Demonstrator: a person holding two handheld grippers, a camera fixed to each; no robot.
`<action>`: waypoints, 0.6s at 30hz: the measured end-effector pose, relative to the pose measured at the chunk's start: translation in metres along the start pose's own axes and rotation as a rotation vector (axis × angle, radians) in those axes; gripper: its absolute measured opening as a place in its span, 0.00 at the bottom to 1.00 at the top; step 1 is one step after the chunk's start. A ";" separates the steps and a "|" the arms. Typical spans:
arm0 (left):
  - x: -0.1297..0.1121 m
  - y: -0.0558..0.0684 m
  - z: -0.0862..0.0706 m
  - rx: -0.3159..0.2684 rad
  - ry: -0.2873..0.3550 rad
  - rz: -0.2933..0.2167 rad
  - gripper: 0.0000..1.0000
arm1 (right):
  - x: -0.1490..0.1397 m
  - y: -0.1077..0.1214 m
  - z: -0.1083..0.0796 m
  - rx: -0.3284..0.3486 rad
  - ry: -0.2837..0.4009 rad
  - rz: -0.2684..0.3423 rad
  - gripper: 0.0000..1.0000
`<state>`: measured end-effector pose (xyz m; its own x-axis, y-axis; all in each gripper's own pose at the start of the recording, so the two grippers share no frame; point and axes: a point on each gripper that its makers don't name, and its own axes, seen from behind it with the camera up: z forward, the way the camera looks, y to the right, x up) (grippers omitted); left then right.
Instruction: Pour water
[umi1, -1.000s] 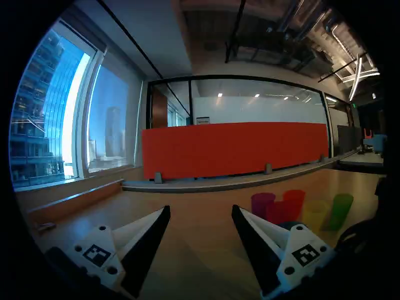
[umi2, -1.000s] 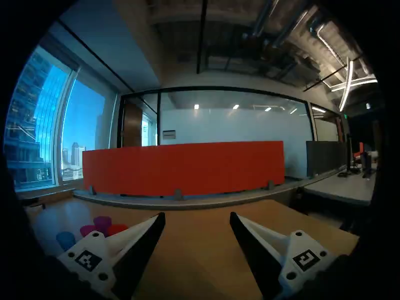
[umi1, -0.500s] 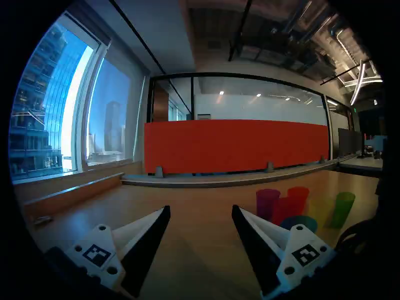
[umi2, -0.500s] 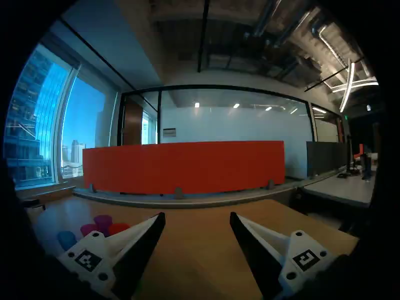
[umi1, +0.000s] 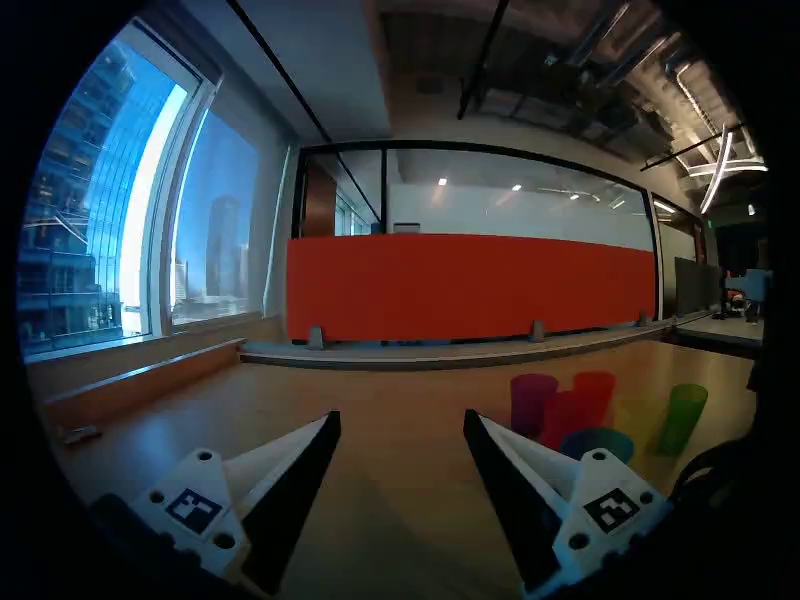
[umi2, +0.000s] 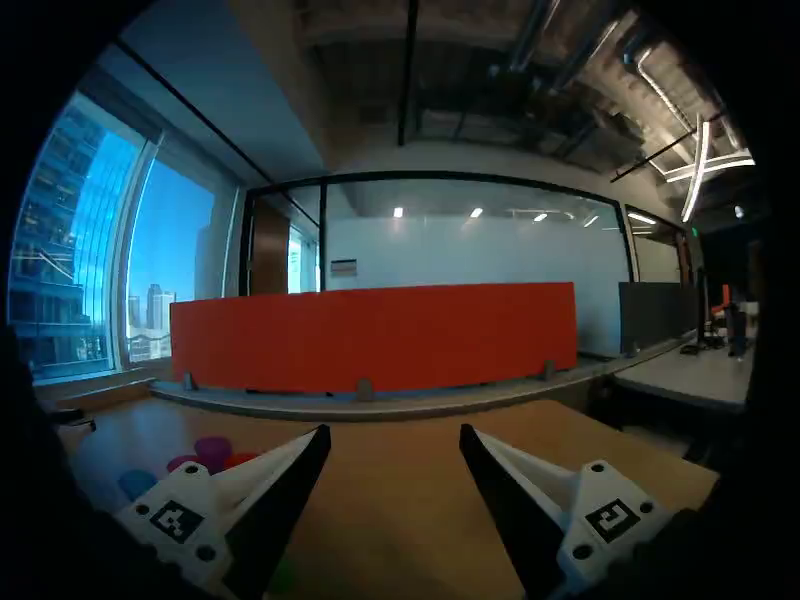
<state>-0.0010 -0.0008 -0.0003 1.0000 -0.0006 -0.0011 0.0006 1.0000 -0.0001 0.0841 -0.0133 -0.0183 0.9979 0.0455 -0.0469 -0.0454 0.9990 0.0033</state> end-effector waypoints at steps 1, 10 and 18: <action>0.000 0.000 0.000 0.000 0.000 0.000 0.91 | 0.001 0.000 0.000 0.002 0.001 -0.001 1.00; 0.000 0.000 0.000 0.000 -0.001 0.001 0.91 | 0.006 0.007 -0.004 -0.004 0.025 -0.028 1.00; 0.000 0.000 0.000 0.000 -0.001 0.001 0.91 | -0.002 0.013 -0.003 -0.003 0.032 -0.047 1.00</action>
<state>-0.0013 -0.0004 -0.0002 1.0000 0.0008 -0.0001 -0.0008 1.0000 -0.0003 0.0810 -0.0001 -0.0212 0.9969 -0.0015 -0.0790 0.0013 1.0000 -0.0026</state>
